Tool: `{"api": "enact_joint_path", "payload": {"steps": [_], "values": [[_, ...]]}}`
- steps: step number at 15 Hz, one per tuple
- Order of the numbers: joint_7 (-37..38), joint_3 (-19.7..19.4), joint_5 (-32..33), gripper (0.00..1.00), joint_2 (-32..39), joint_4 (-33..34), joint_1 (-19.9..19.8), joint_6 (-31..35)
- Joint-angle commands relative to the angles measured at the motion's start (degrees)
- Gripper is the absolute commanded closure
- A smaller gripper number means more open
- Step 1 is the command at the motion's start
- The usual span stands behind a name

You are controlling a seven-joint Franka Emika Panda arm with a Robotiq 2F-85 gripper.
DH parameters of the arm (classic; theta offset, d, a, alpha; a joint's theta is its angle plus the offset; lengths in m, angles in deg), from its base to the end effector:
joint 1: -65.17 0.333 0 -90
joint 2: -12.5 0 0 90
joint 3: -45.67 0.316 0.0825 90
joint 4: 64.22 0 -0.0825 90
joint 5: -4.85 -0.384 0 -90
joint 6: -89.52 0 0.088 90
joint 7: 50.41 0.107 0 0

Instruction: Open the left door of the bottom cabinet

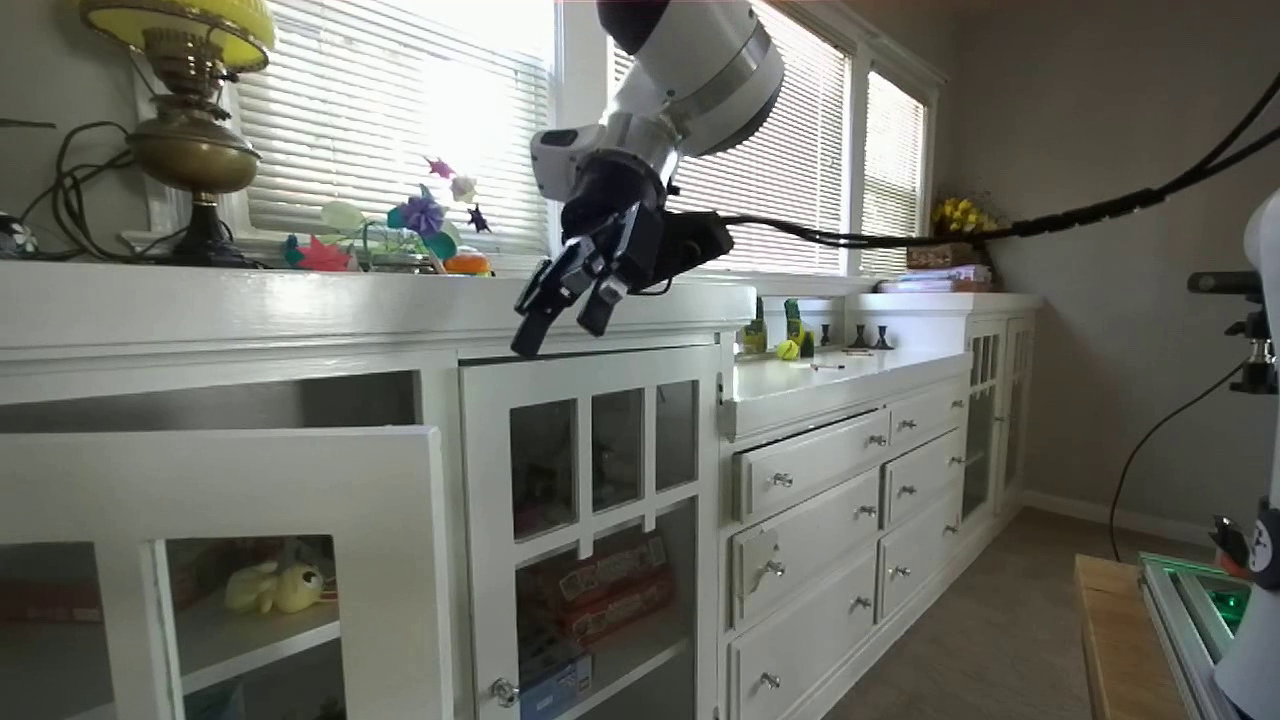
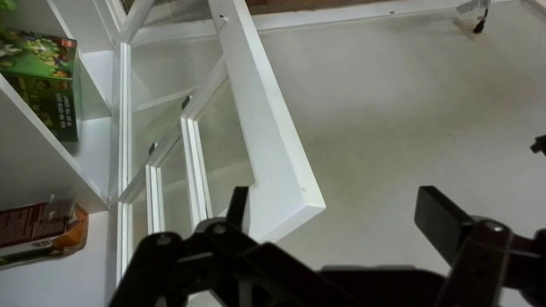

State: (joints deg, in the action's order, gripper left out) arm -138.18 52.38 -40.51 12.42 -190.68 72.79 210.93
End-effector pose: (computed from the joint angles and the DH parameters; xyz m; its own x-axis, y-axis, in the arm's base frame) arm 0.5022 0.1617 0.3844 0.2725 0.7795 0.5641 0.9581 -0.1659 -0.2335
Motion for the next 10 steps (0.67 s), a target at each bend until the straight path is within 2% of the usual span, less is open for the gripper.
{"api": "enact_joint_path", "payload": {"steps": [1,3,5,6,10], "values": [[-2.04,2.51,6.51,0.00,9.16,4.85,2.04,11.19],[-1.61,4.11,7.57,0.00,13.29,6.45,3.14,20.29],[-1.52,6.35,6.39,0.00,16.22,8.16,3.59,25.43],[-0.88,6.39,5.98,0.00,12.83,4.72,1.89,22.45],[-0.78,8.05,6.20,0.00,15.94,7.06,2.14,25.34]]}}
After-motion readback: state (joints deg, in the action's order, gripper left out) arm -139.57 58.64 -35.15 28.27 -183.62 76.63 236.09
